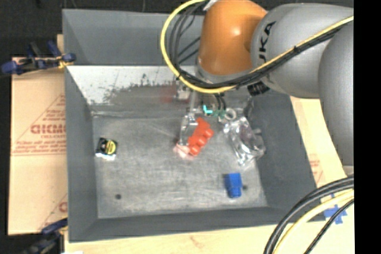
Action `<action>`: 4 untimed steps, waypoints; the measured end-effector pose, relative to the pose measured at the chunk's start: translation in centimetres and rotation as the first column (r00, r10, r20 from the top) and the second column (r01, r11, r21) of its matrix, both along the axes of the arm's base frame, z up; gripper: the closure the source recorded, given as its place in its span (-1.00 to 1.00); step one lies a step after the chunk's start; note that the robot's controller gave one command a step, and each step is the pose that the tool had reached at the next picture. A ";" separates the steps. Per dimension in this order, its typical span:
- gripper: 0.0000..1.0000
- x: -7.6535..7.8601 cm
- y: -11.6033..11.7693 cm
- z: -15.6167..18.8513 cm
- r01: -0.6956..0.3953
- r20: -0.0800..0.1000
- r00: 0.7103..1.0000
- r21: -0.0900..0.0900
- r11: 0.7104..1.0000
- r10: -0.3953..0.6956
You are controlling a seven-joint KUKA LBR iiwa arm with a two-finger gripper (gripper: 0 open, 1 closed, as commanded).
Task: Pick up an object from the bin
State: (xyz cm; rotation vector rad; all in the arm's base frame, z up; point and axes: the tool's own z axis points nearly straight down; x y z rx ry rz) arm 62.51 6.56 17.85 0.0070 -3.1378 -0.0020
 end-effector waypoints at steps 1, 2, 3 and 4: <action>-1.00 -0.3 -7.3 -10.4 -0.438 0.014 0.899 -0.004 0.899 0.438; -1.00 0.1 -6.5 -7.6 -0.531 0.011 0.847 -0.006 0.847 0.531; -1.00 1.6 -7.0 -7.7 -0.653 0.013 0.757 -0.009 0.757 0.653; -1.00 2.4 -6.6 -10.5 -0.673 0.014 0.739 -0.008 0.740 0.673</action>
Offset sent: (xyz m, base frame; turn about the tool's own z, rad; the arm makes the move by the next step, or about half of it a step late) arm -0.0059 -0.0725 -0.1085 -0.4558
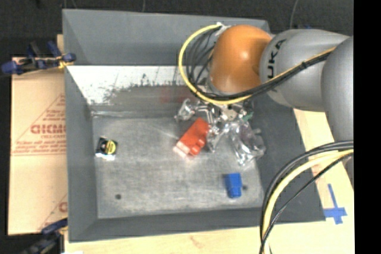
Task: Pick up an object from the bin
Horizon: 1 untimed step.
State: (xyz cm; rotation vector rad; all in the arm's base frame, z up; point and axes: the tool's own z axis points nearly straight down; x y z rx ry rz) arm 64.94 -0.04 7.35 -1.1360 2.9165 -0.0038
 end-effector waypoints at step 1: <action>-1.00 0.3 0.0 0.3 0.007 0.004 1.000 0.003 1.000 -0.007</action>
Offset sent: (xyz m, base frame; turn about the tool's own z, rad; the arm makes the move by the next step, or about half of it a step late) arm 0.0000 0.0000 0.0000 0.0000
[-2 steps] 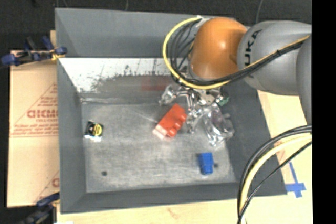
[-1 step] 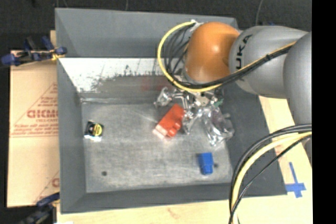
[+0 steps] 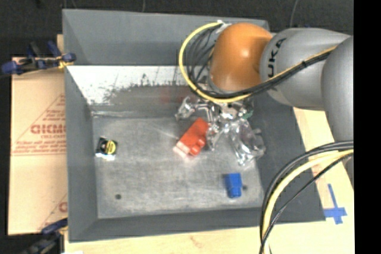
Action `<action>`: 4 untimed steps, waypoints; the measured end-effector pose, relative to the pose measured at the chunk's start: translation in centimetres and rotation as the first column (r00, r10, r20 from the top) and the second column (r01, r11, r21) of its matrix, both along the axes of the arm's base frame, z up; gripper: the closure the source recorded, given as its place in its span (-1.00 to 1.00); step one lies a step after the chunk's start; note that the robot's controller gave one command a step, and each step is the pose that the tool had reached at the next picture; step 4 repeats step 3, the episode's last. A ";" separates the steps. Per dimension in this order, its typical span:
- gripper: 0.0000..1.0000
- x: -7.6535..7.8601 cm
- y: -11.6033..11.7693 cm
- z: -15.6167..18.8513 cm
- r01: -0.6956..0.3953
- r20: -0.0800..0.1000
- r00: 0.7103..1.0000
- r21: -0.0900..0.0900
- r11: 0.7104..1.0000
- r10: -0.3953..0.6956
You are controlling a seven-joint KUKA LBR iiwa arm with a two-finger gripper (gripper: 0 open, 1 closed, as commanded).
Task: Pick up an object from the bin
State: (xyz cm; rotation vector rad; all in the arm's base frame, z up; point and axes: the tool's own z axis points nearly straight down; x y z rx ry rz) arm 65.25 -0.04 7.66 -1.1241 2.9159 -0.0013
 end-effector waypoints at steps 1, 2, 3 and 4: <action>1.00 0.2 0.1 0.2 0.002 0.005 1.000 0.002 1.000 -0.002; 1.00 0.5 0.0 6.8 0.007 -0.002 1.000 -0.005 1.000 -0.007; 1.00 0.7 -0.1 10.7 0.017 -0.005 1.000 -0.006 1.000 -0.017; 1.00 0.7 -0.1 10.7 0.017 -0.005 1.000 -0.006 1.000 -0.017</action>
Offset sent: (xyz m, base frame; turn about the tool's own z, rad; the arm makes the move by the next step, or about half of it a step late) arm 0.0000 0.0000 0.0000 0.0000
